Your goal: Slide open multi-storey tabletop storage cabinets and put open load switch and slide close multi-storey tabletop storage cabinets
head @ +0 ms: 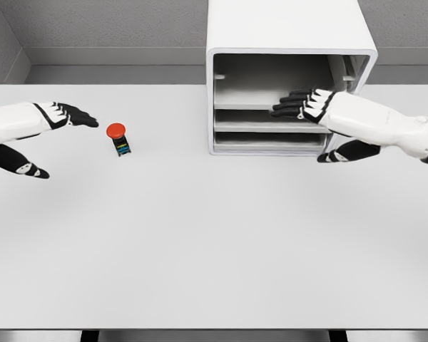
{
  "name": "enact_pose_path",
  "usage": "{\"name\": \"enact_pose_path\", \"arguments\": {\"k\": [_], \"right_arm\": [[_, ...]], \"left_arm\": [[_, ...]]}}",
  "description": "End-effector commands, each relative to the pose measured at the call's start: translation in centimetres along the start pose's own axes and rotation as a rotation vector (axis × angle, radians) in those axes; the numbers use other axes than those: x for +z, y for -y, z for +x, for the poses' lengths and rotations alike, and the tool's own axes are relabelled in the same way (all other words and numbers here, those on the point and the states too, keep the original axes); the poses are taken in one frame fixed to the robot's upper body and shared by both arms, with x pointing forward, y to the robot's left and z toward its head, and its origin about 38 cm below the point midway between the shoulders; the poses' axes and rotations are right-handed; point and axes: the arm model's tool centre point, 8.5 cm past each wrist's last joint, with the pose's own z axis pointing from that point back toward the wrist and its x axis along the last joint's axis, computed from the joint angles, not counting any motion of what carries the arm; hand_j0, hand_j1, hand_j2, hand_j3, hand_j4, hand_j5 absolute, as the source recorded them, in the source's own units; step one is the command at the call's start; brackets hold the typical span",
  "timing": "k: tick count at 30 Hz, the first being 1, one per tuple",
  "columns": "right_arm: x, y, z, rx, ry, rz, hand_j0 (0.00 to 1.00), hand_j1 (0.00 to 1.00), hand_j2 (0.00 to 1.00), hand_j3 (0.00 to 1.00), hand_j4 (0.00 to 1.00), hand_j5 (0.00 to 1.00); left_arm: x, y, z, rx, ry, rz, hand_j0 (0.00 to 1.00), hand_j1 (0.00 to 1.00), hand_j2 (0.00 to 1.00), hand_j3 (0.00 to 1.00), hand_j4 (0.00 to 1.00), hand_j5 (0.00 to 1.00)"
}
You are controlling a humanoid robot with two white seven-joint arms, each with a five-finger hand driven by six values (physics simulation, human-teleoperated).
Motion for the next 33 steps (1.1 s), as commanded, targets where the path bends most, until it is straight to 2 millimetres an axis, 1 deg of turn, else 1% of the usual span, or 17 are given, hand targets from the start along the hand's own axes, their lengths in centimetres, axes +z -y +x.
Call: {"name": "enact_pose_path", "arguments": {"k": [1, 3, 4, 5, 6, 7, 8, 9, 11, 15, 17, 18, 20, 23, 26, 31, 33], "right_arm": [[-0.2, -0.5, 0.1, -0.013, 0.005, 0.024, 1.00, 1.00, 1.00, 1.00, 1.00, 1.00], [-1.5, 0.1, 0.4, -0.009, 0.037, -0.008, 1.00, 1.00, 1.00, 1.00, 1.00, 1.00], [-1.8, -0.1, 0.5, -0.018, 0.045, -0.015, 1.00, 1.00, 1.00, 1.00, 1.00, 1.00], [-2.4, -0.7, 0.6, -0.035, 0.058, -0.009, 1.00, 1.00, 1.00, 1.00, 1.00, 1.00], [-2.7, -1.2, 0.7, -0.040, 0.065, 0.007, 1.00, 1.00, 1.00, 1.00, 1.00, 1.00], [-2.7, -1.2, 0.7, -0.039, 0.064, 0.007, 1.00, 1.00, 1.00, 1.00, 1.00, 1.00], [-2.6, -1.0, 0.7, -0.035, 0.062, 0.003, 1.00, 1.00, 1.00, 1.00, 1.00, 1.00], [-2.6, -0.8, 0.6, -0.032, 0.061, 0.002, 1.00, 1.00, 1.00, 1.00, 1.00, 1.00], [-2.6, -0.7, 0.6, -0.029, 0.062, 0.004, 1.00, 1.00, 1.00, 1.00, 1.00, 1.00], [-2.7, -0.1, 0.0, -0.004, 0.046, 0.027, 1.00, 1.00, 1.00, 1.00, 1.00, 1.00], [-3.9, -0.7, 0.3, 0.009, 0.064, 0.050, 1.00, 1.00, 1.00, 1.00, 1.00, 1.00], [-4.3, -1.0, 0.0, 0.007, 0.062, 0.054, 1.00, 1.00, 1.00, 1.00, 1.00, 1.00], [-4.7, -1.5, -1.0, -0.014, 0.042, 0.065, 1.00, 1.00, 1.00, 1.00, 1.00, 1.00], [-4.5, -0.7, -2.0, -0.007, 0.014, 0.057, 1.00, 1.00, 1.00, 1.00, 1.00, 1.00], [-4.2, -0.3, -3.5, -0.012, -0.027, 0.065, 1.00, 1.00, 1.00, 1.00, 1.00, 1.00], [-4.4, -0.8, -3.4, -0.021, -0.023, 0.068, 1.00, 1.00, 1.00, 1.00, 1.00, 1.00], [-5.1, -0.8, -3.3, -0.021, -0.012, 0.061, 1.00, 1.00, 1.00, 1.00, 1.00, 1.00]], "left_arm": [[-1.5, 0.8, 0.4, 0.029, 0.046, -0.030, 1.00, 1.00, 1.00, 1.00, 1.00, 1.00], [-3.1, 0.9, -0.2, 0.044, 0.061, 0.000, 1.00, 1.00, 1.00, 1.00, 1.00, 1.00], [-3.3, 0.8, -0.4, 0.046, 0.061, 0.008, 1.00, 1.00, 1.00, 1.00, 1.00, 1.00], [-3.9, 1.1, -0.6, 0.057, 0.064, 0.015, 1.00, 1.00, 1.00, 1.00, 1.00, 1.00], [-4.4, 0.9, -0.9, 0.055, 0.064, 0.025, 1.00, 1.00, 1.00, 1.00, 1.00, 1.00], [-4.9, 1.1, -1.3, 0.061, 0.058, 0.029, 1.00, 1.00, 1.00, 1.00, 1.00, 1.00], [-5.3, 1.2, -2.2, 0.072, 0.040, 0.042, 1.00, 1.00, 1.00, 1.00, 1.00, 1.00], [-5.6, 0.7, -2.6, 0.055, 0.027, 0.044, 1.00, 1.00, 1.00, 1.00, 1.00, 1.00], [-6.7, 1.0, -3.1, 0.068, 0.026, 0.055, 1.00, 1.00, 1.00, 1.00, 1.00, 1.00], [-7.4, 1.8, -4.1, 0.071, -0.004, 0.041, 1.00, 1.00, 1.00, 1.00, 1.00, 1.00], [-7.5, 1.4, -4.3, 0.043, -0.019, 0.031, 1.00, 1.00, 1.00, 1.00, 1.00, 1.00], [-7.8, 1.6, -4.6, 0.032, -0.032, 0.020, 1.00, 1.00, 1.00, 1.00, 1.00, 1.00], [-7.5, 1.2, -5.2, 0.030, -0.052, 0.017, 1.00, 1.00, 1.00, 1.00, 1.00, 1.00], [-9.2, 1.0, -5.4, 0.015, -0.046, -0.060, 1.00, 1.00, 1.00, 1.00, 1.00, 1.00], [-9.9, 0.3, -5.2, -0.003, -0.039, -0.086, 1.00, 1.00, 1.00, 1.00, 1.00, 1.00], [-10.3, 0.5, -5.2, -0.008, -0.036, -0.113, 1.00, 1.00, 1.00, 1.00, 1.00, 1.00], [-10.3, 0.9, -5.8, 0.007, -0.051, -0.122, 1.00, 1.00, 1.00, 1.00, 1.00, 1.00]]}}
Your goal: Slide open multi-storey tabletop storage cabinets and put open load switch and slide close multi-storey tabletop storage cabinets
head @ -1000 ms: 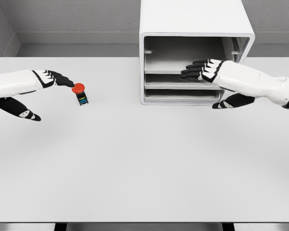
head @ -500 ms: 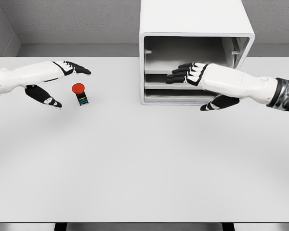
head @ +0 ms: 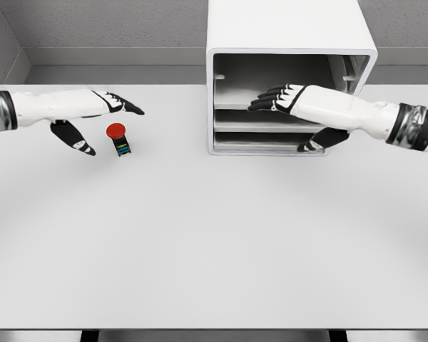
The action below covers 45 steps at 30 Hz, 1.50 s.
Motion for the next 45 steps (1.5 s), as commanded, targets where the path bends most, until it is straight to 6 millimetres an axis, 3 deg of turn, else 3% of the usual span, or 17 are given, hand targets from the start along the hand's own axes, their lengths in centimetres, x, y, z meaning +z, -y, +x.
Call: {"name": "enact_pose_path", "arguments": {"k": [1, 4, 8, 12, 20, 22, 35, 45], "right_arm": [[-0.3, 0.0, 0.0, -0.009, 0.003, -0.007, 1.00, 1.00, 1.00, 1.00, 1.00, 1.00], [-1.1, 0.3, -0.7, -0.021, -0.004, -0.022, 1.00, 1.00, 1.00, 1.00, 1.00, 1.00], [-0.5, -0.3, -2.3, -0.029, -0.059, -0.010, 1.00, 1.00, 1.00, 1.00, 1.00, 1.00], [-1.3, -0.5, -2.4, -0.018, -0.059, -0.002, 1.00, 1.00, 1.00, 1.00, 1.00, 1.00], [-0.7, -1.5, -4.2, -0.054, -0.114, 0.006, 1.00, 1.00, 1.00, 1.00, 1.00, 1.00], [-1.4, -1.8, -4.4, -0.050, -0.120, 0.012, 1.00, 1.00, 1.00, 1.00, 1.00, 1.00], [-1.5, -1.9, -4.4, -0.048, -0.120, 0.015, 1.00, 1.00, 1.00, 1.00, 1.00, 1.00], [-1.2, -2.1, -4.3, -0.047, -0.121, 0.024, 1.00, 1.00, 1.00, 1.00, 1.00, 1.00]], "left_arm": [[-0.4, 0.8, -0.6, 0.029, -0.010, -0.010, 1.00, 1.00, 1.00, 1.00, 1.00, 1.00], [-0.8, 1.2, -1.3, 0.050, -0.025, -0.011, 1.00, 1.00, 1.00, 1.00, 1.00, 1.00], [-1.7, 2.4, -2.2, 0.084, -0.047, -0.026, 1.00, 1.00, 1.00, 1.00, 1.00, 1.00], [-1.5, 2.7, -2.9, 0.102, -0.068, -0.022, 1.00, 1.00, 1.00, 1.00, 1.00, 1.00], [-2.8, 2.7, -2.9, 0.116, -0.061, -0.019, 1.00, 1.00, 1.00, 1.00, 1.00, 1.00], [-3.3, 3.0, -3.2, 0.129, -0.068, -0.023, 1.00, 1.00, 1.00, 1.00, 1.00, 1.00], [-4.3, 3.8, -4.5, 0.144, -0.120, -0.048, 1.00, 1.00, 1.00, 1.00, 1.00, 1.00], [-4.9, 3.2, -4.2, 0.137, -0.109, -0.041, 1.00, 1.00, 1.00, 1.00, 1.00, 1.00]]}}
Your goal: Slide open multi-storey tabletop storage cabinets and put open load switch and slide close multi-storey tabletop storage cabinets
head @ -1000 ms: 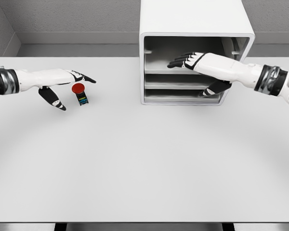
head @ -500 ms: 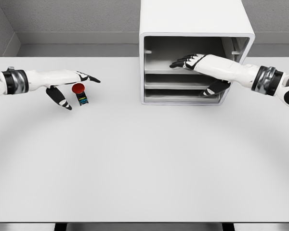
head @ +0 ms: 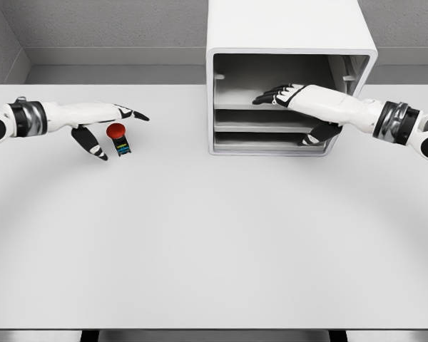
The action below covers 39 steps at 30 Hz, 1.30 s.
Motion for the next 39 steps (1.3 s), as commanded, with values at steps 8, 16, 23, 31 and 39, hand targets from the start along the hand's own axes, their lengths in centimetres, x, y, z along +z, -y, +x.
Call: {"name": "enact_pose_path", "arguments": {"k": [8, 16, 23, 31, 39], "right_arm": [[0.1, -0.1, 0.8, 0.008, 0.023, 0.002, 1.00, 1.00, 1.00, 1.00, 1.00, 1.00], [1.2, -0.7, 1.7, 0.021, 0.037, 0.019, 1.00, 1.00, 1.00, 1.00, 1.00, 1.00], [2.8, -0.1, 3.5, 0.055, 0.067, -0.002, 1.00, 1.00, 1.00, 1.00, 1.00, 1.00], [3.2, -0.7, 5.6, 0.076, 0.118, 0.017, 1.00, 1.00, 1.00, 1.00, 1.00, 1.00], [4.3, -0.6, 7.1, 0.110, 0.146, 0.036, 1.00, 1.00, 1.00, 1.00, 1.00, 1.00]], "left_arm": [[0.1, 0.0, -0.3, 0.011, -0.008, 0.006, 1.00, 1.00, 1.00, 1.00, 1.00, 1.00], [0.1, 0.1, -0.3, 0.010, -0.010, 0.005, 0.80, 0.80, 0.80, 0.80, 0.80, 0.80], [0.1, 0.1, -0.3, 0.011, -0.010, 0.004, 0.80, 0.80, 0.80, 0.80, 0.80, 0.80], [0.1, 0.1, -0.3, 0.007, -0.010, 0.003, 0.70, 0.70, 0.70, 0.70, 0.70, 0.70], [0.1, 0.1, -0.3, 0.007, -0.010, 0.002, 0.57, 0.57, 0.57, 0.57, 0.57, 0.57]]}}
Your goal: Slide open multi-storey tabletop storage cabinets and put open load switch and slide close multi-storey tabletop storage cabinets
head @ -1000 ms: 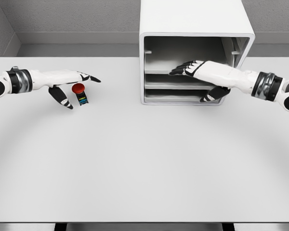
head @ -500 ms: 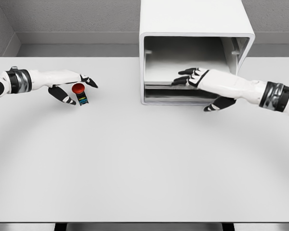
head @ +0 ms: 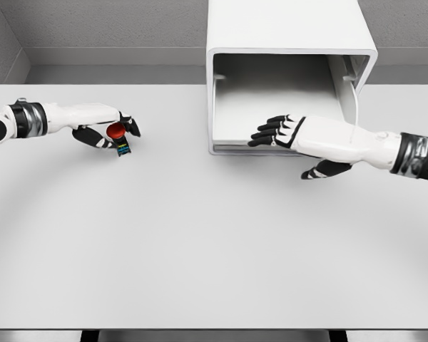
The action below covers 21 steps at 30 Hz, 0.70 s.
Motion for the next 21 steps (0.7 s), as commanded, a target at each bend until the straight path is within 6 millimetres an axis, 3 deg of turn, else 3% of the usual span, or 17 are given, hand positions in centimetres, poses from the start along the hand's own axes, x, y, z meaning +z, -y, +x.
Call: {"name": "enact_pose_path", "arguments": {"k": [1, 7, 14, 21], "right_arm": [[0.4, 0.2, 0.3, 0.005, 0.001, 0.002, 1.00, 1.00, 1.00, 1.00, 1.00, 1.00], [1.2, 1.1, 0.3, 0.013, -0.007, -0.016, 1.00, 1.00, 1.00, 1.00, 1.00, 1.00], [1.6, 1.6, 0.1, 0.020, -0.018, -0.030, 1.00, 1.00, 1.00, 1.00, 1.00, 1.00], [2.2, 0.7, -1.3, -0.004, -0.063, -0.006, 1.00, 1.00, 1.00, 1.00, 1.00, 1.00]], "left_arm": [[0.0, -0.1, 0.0, 0.006, 0.001, 0.005, 0.52, 0.52, 0.52, 0.52, 0.52, 0.52], [0.0, -0.1, 0.0, 0.006, 0.001, 0.005, 0.39, 0.39, 0.39, 0.39, 0.39, 0.39], [0.2, -1.0, 0.4, -0.012, 0.011, 0.015, 0.39, 0.39, 0.39, 0.39, 0.39, 0.39], [1.8, -2.4, 2.8, -0.097, 0.073, 0.028, 0.40, 0.40, 0.40, 0.40, 0.40, 0.40]]}}
